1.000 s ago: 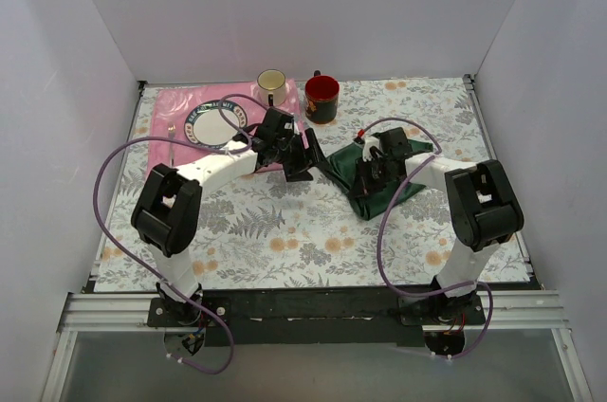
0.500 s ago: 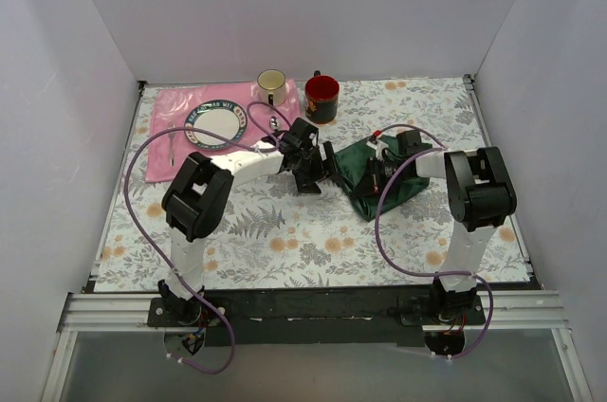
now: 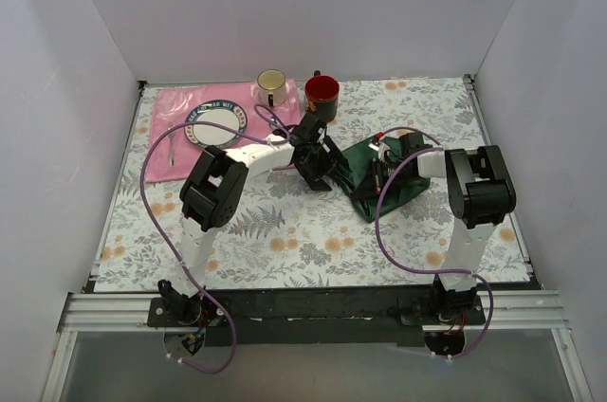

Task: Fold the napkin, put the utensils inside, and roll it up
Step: Roll the napkin with the utensil

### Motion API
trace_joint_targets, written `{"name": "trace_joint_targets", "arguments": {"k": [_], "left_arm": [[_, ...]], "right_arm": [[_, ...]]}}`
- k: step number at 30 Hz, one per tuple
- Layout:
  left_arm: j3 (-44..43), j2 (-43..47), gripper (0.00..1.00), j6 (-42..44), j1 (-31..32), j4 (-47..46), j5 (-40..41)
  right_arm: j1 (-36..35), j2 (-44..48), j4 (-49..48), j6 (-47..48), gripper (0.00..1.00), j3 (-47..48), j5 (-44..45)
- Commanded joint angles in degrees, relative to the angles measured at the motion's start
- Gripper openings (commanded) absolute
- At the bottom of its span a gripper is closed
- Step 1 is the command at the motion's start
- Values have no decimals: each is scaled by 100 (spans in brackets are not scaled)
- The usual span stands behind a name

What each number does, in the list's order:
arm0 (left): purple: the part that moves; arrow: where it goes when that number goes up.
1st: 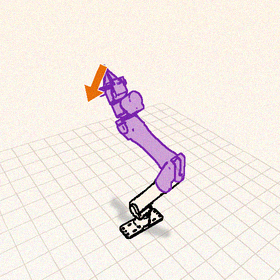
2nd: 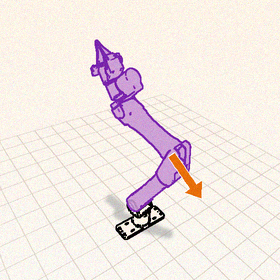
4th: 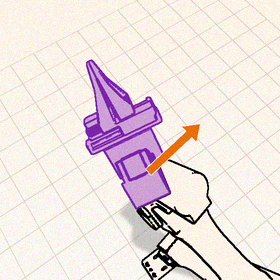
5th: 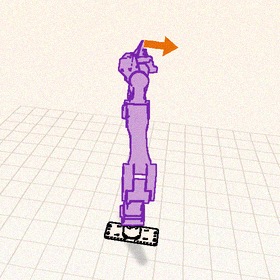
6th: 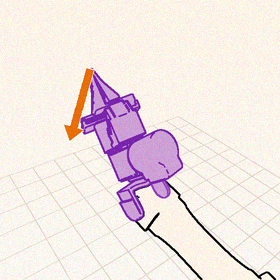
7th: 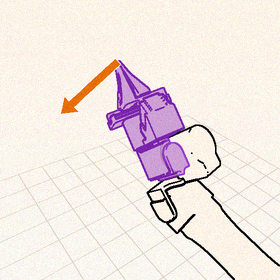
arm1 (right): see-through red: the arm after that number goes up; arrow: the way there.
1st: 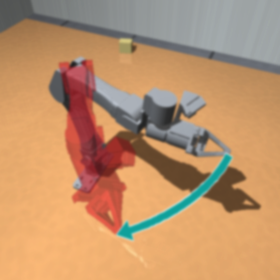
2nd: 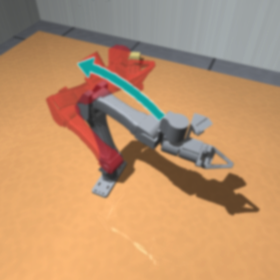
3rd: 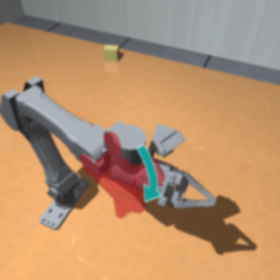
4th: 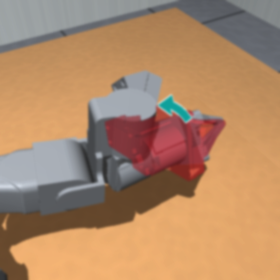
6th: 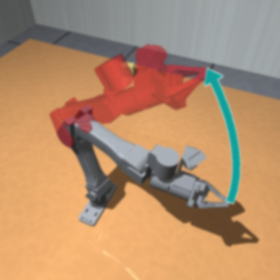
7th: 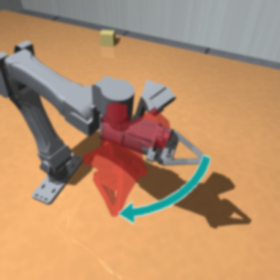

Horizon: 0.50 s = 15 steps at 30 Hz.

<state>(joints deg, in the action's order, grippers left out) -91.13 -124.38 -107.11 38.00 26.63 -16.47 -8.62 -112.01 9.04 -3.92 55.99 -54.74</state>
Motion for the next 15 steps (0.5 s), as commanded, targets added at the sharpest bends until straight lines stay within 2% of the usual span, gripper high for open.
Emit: {"name": "trace_joint_targets", "arguments": {"k": [1, 6, 13, 15], "left_arm": [[-255, -253, 73, -486, 32, 632, 556], [-625, -543, 65, -425, 41, 817, 812], [-414, -579, 51, -407, 146, 448, 724], [-405, -553, 43, -329, 146, 439, 750]], "right_arm": [[27, 144, 371, 375, 1, -237, 1220], [-16, 354, 458, 550, 1, -211, 1536], [-262, 557, 573, 629, 1, -106, 1853], [-315, 644, 617, 700, 1, -79, 1949]]}}
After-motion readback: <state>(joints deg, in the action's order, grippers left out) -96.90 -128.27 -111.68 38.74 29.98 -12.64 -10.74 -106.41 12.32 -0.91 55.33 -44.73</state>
